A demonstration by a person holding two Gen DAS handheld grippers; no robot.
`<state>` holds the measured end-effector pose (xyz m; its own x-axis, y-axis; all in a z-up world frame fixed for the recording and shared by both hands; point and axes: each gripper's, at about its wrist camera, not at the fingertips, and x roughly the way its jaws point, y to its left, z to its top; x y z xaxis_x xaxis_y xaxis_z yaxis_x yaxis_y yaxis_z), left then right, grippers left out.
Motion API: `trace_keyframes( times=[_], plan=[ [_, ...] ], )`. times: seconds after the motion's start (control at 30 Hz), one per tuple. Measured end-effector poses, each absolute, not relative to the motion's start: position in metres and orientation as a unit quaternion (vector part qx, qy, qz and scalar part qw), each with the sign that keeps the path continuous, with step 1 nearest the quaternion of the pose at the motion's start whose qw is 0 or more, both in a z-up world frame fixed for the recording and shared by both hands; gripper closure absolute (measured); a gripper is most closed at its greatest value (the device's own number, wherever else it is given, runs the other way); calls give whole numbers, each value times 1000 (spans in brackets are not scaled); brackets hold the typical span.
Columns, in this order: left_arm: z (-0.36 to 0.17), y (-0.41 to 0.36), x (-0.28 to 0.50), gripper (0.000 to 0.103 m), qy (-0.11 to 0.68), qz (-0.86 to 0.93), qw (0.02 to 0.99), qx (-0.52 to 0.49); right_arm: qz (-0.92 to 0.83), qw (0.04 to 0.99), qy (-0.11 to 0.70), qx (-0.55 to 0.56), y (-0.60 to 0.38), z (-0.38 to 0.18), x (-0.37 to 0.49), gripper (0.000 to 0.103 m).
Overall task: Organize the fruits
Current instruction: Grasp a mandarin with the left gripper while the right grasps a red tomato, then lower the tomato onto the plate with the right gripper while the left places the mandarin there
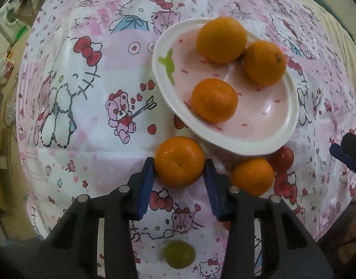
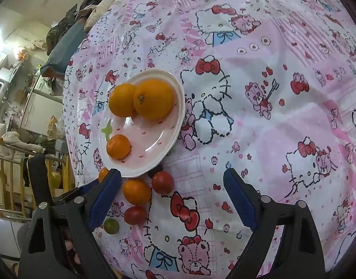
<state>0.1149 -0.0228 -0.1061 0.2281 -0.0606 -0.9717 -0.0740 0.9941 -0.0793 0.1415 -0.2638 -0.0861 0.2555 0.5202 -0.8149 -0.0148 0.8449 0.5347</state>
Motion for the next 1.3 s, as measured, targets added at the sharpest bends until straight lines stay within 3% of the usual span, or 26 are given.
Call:
trace_keyframes(
  times=[0.1,0.23,0.33,0.53,0.6,1.3],
  plan=[
    [-101,-22,112,66,619,7,783,-60,185,756,589,217,-259,-90,142,13],
    [-91,-12,108,66,613,10,786,-77,196,742,603,217,-252,-101,144,37],
    [-81,-5,102,66,607,10,790,-92,208,732,614,210,-241,-111,146,49],
    [-69,4,97,66,592,10,800,-96,211,727,635,157,-214,-130,148,60],
    [-68,7,95,66,590,10,802,-99,214,727,635,147,-209,-133,149,72],
    [-60,20,90,66,573,24,813,-103,227,759,585,174,-241,-90,135,73]
  ],
)
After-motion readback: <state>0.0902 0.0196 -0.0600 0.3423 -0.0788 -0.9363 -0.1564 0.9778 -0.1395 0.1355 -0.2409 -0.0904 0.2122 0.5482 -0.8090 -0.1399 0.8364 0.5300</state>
